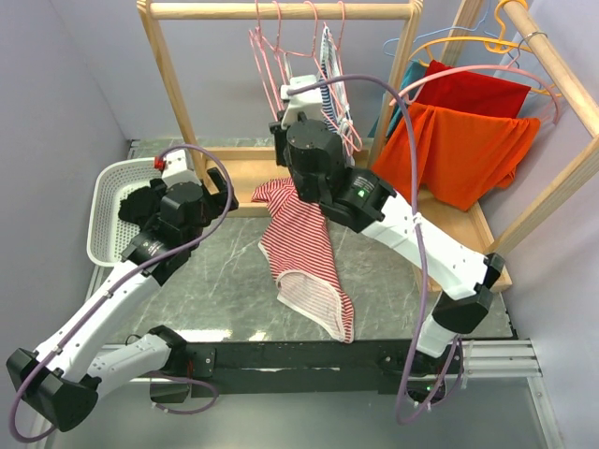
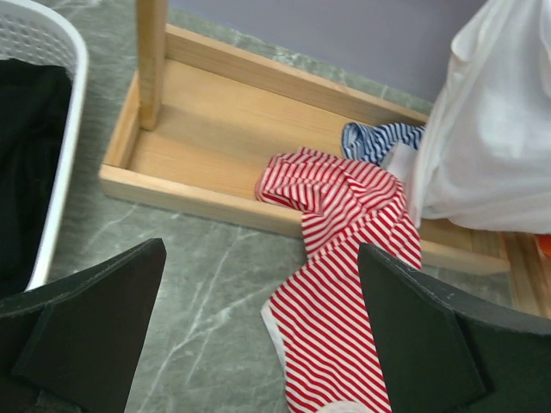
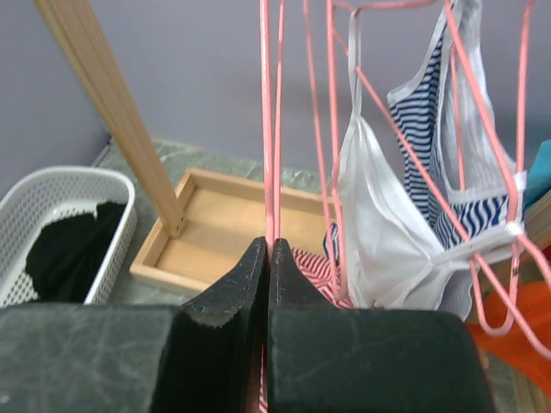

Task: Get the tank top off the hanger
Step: Place the hanger at the clothesline.

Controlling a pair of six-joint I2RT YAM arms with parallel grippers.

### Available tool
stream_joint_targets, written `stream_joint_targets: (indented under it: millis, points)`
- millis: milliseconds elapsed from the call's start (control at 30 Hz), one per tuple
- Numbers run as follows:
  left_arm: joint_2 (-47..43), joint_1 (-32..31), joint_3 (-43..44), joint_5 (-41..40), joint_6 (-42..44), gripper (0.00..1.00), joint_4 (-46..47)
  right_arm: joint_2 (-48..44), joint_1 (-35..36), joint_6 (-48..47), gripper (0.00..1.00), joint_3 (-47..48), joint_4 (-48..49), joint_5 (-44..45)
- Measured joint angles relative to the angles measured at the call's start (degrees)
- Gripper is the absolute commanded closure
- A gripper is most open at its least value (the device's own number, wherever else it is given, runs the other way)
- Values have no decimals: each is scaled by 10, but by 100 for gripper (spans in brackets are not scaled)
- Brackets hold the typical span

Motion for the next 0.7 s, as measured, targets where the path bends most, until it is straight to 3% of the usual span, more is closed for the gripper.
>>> stream_joint_targets:
  millis: [333,700]
  points:
    - [21,0,0,68,-12,1,14,82,-47,-7,100,136,-16,-30]
    - [26,0,-5,99,-12,1,23,120,-56,-3,100,160,-57,-88]
